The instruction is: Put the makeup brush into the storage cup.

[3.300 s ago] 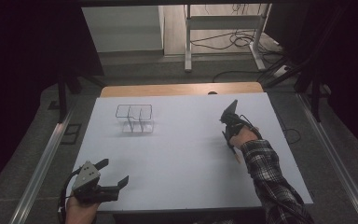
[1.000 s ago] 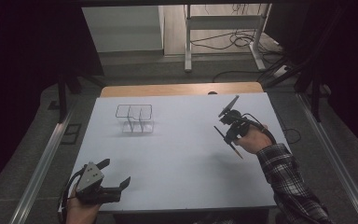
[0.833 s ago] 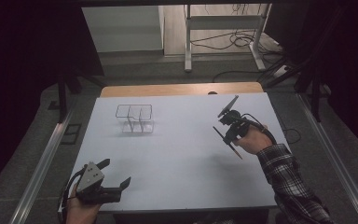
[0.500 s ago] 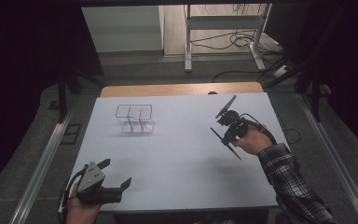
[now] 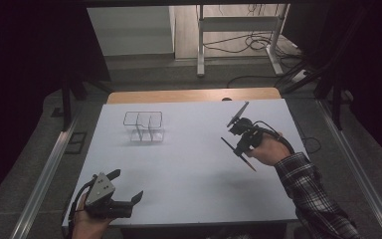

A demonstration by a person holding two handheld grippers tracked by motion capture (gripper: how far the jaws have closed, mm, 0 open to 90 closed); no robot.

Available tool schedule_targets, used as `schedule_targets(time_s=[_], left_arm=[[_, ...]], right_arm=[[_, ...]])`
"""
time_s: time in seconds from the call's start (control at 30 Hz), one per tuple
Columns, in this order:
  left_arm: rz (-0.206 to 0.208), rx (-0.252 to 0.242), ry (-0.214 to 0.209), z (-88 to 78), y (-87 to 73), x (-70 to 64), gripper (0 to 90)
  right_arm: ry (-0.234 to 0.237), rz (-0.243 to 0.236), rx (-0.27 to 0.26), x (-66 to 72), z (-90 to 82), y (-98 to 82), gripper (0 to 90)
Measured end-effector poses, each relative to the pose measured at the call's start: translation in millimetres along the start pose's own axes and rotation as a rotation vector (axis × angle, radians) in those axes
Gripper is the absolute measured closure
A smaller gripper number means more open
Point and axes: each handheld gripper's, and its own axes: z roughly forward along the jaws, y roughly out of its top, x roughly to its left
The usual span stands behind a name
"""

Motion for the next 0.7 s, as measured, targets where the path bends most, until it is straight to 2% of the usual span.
schedule_targets(time_s=[0.13, 0.3, 0.4, 0.57, 0.7], left_arm=[[-0.008, -0.013, -0.026, 1.1, 2.4, 0.2, 3.0], [0.044, 0.006, -0.022, 5.0, 7.5, -3.6, 5.3], [0.062, 0.014, -0.018, 6.8, 11.0, -4.6, 7.0], [0.065, 0.001, -0.059, 9.7, 17.9, -4.9, 8.1], [0.095, 0.000, -0.077, 12.9, 24.0, -6.5, 7.5]], right_arm=[[-0.004, -0.010, -0.001, 0.9, -2.6, 0.0, 84.3], [-0.002, -0.019, 0.000, 3.7, -6.1, 0.7, 84.2], [0.004, -0.031, -0.002, 5.9, -7.5, 1.5, 84.2], [0.010, -0.047, 0.000, 9.3, -11.1, 4.1, 84.3], [0.014, -0.055, 0.001, 11.2, -12.8, 5.0, 84.3]])
